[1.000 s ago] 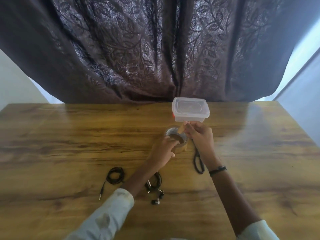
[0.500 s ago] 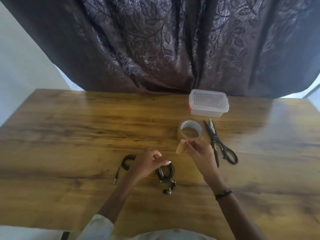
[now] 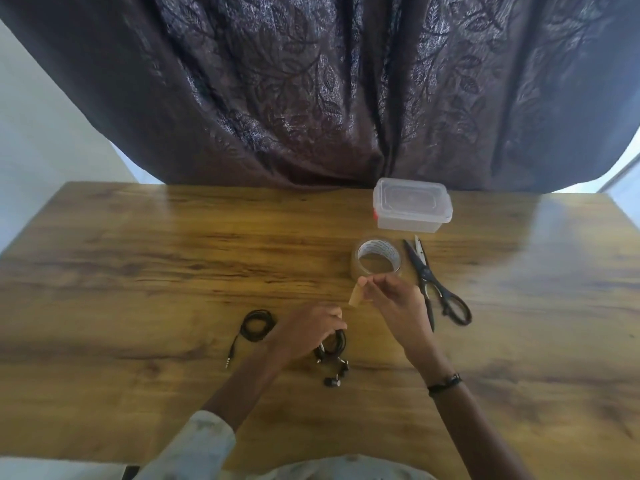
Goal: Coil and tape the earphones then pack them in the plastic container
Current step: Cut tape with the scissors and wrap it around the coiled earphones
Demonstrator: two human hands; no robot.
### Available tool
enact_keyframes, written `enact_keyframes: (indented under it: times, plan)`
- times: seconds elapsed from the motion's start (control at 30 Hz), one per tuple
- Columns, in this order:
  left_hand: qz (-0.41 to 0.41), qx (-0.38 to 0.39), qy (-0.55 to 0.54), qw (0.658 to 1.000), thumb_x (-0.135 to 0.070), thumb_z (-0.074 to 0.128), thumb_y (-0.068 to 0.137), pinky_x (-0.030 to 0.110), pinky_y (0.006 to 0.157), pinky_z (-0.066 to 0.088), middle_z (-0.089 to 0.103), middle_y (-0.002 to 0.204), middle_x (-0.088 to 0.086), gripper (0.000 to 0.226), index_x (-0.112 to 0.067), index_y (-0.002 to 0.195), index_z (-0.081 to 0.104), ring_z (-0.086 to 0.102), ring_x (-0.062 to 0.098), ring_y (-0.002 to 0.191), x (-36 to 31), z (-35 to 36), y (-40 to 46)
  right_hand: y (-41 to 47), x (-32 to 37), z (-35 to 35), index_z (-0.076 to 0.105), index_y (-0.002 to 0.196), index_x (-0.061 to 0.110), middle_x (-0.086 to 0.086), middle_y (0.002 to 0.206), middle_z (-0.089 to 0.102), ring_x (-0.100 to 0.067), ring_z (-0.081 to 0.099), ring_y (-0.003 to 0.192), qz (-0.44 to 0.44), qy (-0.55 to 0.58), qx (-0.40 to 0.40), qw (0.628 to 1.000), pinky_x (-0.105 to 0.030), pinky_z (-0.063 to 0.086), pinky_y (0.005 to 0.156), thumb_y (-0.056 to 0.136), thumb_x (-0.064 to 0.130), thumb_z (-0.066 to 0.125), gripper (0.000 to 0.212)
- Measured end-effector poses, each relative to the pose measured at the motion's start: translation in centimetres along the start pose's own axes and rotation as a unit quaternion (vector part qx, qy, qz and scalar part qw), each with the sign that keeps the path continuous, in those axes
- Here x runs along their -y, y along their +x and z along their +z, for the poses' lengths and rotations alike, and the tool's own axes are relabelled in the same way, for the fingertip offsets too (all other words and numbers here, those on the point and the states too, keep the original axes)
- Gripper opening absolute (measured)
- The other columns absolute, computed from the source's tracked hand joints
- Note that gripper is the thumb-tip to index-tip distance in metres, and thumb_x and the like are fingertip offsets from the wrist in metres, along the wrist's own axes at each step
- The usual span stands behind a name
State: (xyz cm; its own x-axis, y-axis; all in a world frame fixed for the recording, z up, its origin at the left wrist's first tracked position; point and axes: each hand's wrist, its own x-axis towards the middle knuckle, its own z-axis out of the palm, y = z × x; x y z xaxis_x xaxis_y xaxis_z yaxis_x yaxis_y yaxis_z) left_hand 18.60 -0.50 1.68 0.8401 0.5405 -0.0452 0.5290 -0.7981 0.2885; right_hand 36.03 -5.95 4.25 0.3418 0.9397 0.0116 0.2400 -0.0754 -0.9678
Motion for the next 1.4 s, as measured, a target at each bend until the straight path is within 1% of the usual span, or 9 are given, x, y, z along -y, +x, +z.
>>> enact_keyframes:
  times: [0.17, 0.27, 0.37, 0.53, 0.6, 0.9, 1.03, 1.2, 1.4]
  plan:
    - [0.024, 0.005, 0.024, 0.999, -0.018, 0.050, 0.095, 0.028, 0.077, 0.049, 0.059, 0.109, -0.003, 0.021, -0.019, 0.114, 0.060, 0.056, 0.013, 0.099, 0.7, 0.2, 0.0, -0.2, 0.1, 0.0, 0.071, 0.079, 0.024, 0.011, 0.074, 0.071, -0.001, 0.064, 0.069, -0.008, -0.015, -0.006, 1.000, -0.017, 0.050, 0.063, 0.088, 0.032, 0.067, 0.013]
    - [-0.009, 0.005, -0.015, 1.000, -0.021, 0.048, 0.096, 0.027, 0.076, 0.045, 0.061, 0.110, -0.001, 0.022, -0.017, 0.114, 0.060, 0.057, 0.015, 0.098, 0.6, -0.2, 0.0, -0.2, 0.0, -0.2, 0.071, 0.080, 0.021, 0.020, 0.063, 0.065, 0.003, 0.057, 0.058, -0.012, -0.029, -0.023, 0.999, -0.012, 0.043, 0.055, 0.087, 0.033, 0.067, 0.014]
    - [-0.058, -0.016, -0.072, 0.996, -0.024, 0.054, 0.092, 0.030, 0.072, 0.048, 0.069, 0.101, 0.000, 0.021, -0.017, 0.108, 0.065, 0.061, 0.015, 0.087, 0.4, -0.9, 0.0, -0.2, -0.1, -0.1, 0.071, 0.082, 0.018, 0.013, 0.059, 0.064, 0.002, 0.057, 0.050, -0.024, -0.039, -0.036, 0.998, -0.011, 0.044, 0.049, 0.088, 0.029, 0.067, 0.014]
    - [-0.124, -0.087, -0.199, 0.968, -0.024, 0.066, 0.086, 0.023, 0.075, 0.055, 0.073, 0.105, -0.003, 0.024, -0.017, 0.109, 0.071, 0.067, 0.004, 0.085, -0.3, -2.4, -0.6, -0.5, 0.0, 0.3, 0.072, 0.086, 0.012, 0.003, 0.074, 0.072, -0.002, 0.068, 0.060, -0.048, -0.029, -0.063, 0.996, -0.016, 0.054, 0.056, 0.087, 0.020, 0.069, 0.008]
    - [-0.128, -0.108, -0.234, 0.958, -0.024, 0.068, 0.085, 0.031, 0.075, 0.056, 0.073, 0.104, -0.001, 0.024, -0.018, 0.109, 0.071, 0.069, 0.008, 0.085, -0.6, -3.1, -0.8, -0.6, 0.2, 0.4, 0.072, 0.086, 0.011, 0.005, 0.075, 0.073, -0.003, 0.070, 0.067, -0.062, -0.024, -0.066, 0.996, -0.016, 0.056, 0.062, 0.087, 0.019, 0.068, 0.009]
    - [-0.105, -0.255, -0.256, 0.926, -0.010, 0.069, 0.083, 0.025, 0.067, 0.056, 0.075, 0.094, -0.004, 0.020, -0.014, 0.103, 0.074, 0.068, 0.004, 0.080, -3.2, -6.3, -1.7, -0.8, 2.3, 0.4, 0.073, 0.090, 0.018, 0.008, 0.080, 0.073, -0.008, 0.070, 0.073, -0.172, -0.048, -0.097, 0.979, -0.027, 0.059, 0.064, 0.087, 0.028, 0.066, 0.012]
    - [-0.072, -0.302, -0.227, 0.923, -0.007, 0.070, 0.081, 0.026, 0.060, 0.056, 0.075, 0.090, -0.005, 0.021, -0.013, 0.101, 0.074, 0.069, 0.004, 0.072, -4.3, -8.1, -1.9, -1.1, 3.8, 0.5, 0.073, 0.092, 0.017, 0.011, 0.083, 0.072, -0.001, 0.067, 0.076, -0.225, -0.061, -0.113, 0.966, -0.015, 0.053, 0.062, 0.086, 0.031, 0.064, 0.018]
    - [-0.066, -0.333, -0.202, 0.919, -0.009, 0.073, 0.079, 0.023, 0.063, 0.056, 0.075, 0.089, -0.002, 0.021, -0.012, 0.100, 0.074, 0.070, 0.005, 0.076, -5.5, -9.4, -2.2, -1.3, 4.9, 0.2, 0.074, 0.094, 0.014, 0.009, 0.086, 0.073, 0.000, 0.067, 0.079, -0.260, -0.063, -0.106, 0.958, -0.014, 0.054, 0.067, 0.086, 0.029, 0.064, 0.020]
    - [-0.112, -0.297, -0.234, 0.919, -0.023, 0.072, 0.081, 0.018, 0.066, 0.058, 0.074, 0.100, -0.003, 0.021, -0.017, 0.101, 0.066, 0.070, 0.003, 0.089, -6.4, -10.5, -2.6, -1.1, 5.7, -0.6, 0.072, 0.094, 0.010, 0.012, 0.088, 0.068, 0.012, 0.062, 0.082, -0.327, -0.106, -0.110, 0.932, -0.003, 0.048, 0.071, 0.086, 0.025, 0.064, 0.019]
